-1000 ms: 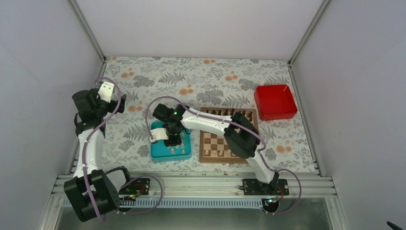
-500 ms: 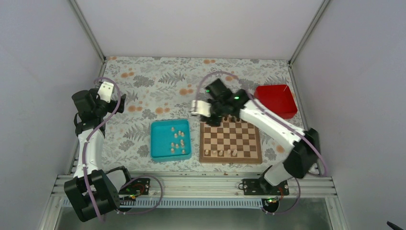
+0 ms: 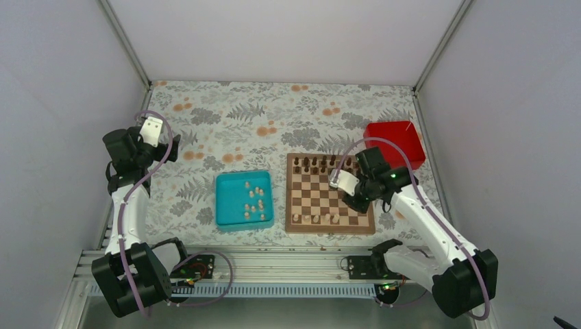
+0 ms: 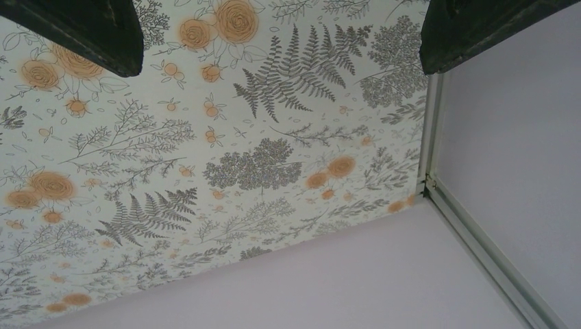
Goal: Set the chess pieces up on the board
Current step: Place the chess piece on the chessboard.
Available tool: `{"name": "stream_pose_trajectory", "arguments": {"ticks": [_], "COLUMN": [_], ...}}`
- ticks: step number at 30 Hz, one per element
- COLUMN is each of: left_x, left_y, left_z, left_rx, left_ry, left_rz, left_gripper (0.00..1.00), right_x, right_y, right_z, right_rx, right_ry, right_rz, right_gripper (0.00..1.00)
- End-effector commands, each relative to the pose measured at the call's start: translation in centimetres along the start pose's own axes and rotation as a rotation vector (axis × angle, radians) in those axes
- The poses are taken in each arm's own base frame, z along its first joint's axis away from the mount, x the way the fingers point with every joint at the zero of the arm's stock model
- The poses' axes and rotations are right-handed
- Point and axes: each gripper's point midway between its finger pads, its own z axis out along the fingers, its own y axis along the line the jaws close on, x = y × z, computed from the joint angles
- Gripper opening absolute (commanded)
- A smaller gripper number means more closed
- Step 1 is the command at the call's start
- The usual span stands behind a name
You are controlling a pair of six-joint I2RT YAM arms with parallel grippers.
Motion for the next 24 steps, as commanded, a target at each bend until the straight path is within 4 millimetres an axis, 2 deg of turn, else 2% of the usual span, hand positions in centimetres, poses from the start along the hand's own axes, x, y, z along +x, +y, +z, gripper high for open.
{"name": "stream_pose_trajectory", "arguments": {"ticks": [1,5,18,24], "left_x": [-0.9,-0.9,-0.2,0.2], "left_y": [0.1,0.1,0.4,0.9], "left_z": [-0.4,-0.5,0.1,0.4], "left_rx": [0.003,0.001,-0.006,-0.027], "left_ry": [-0.02,-0.022,-0.002,0.019], "left_rz": [0.003,0.004,0.0,-0.002], "left_gripper": [1.0,1.0,1.0,1.0], "right_x": [2.2,3.4,4.7,5.0], "right_y": [1.1,1.4,3.4,4.5], "right_z": [0.7,1.3,3.0,2.7], "right_rx": [-0.02,-0.026,-0.15,-0.213], "right_ry": [0.041,0.074,0.106,0.108], "right_rz": [0.009,0.009,-0.104,-0.181], "right_gripper": [0.04,0.04,0.04,0.04]}}
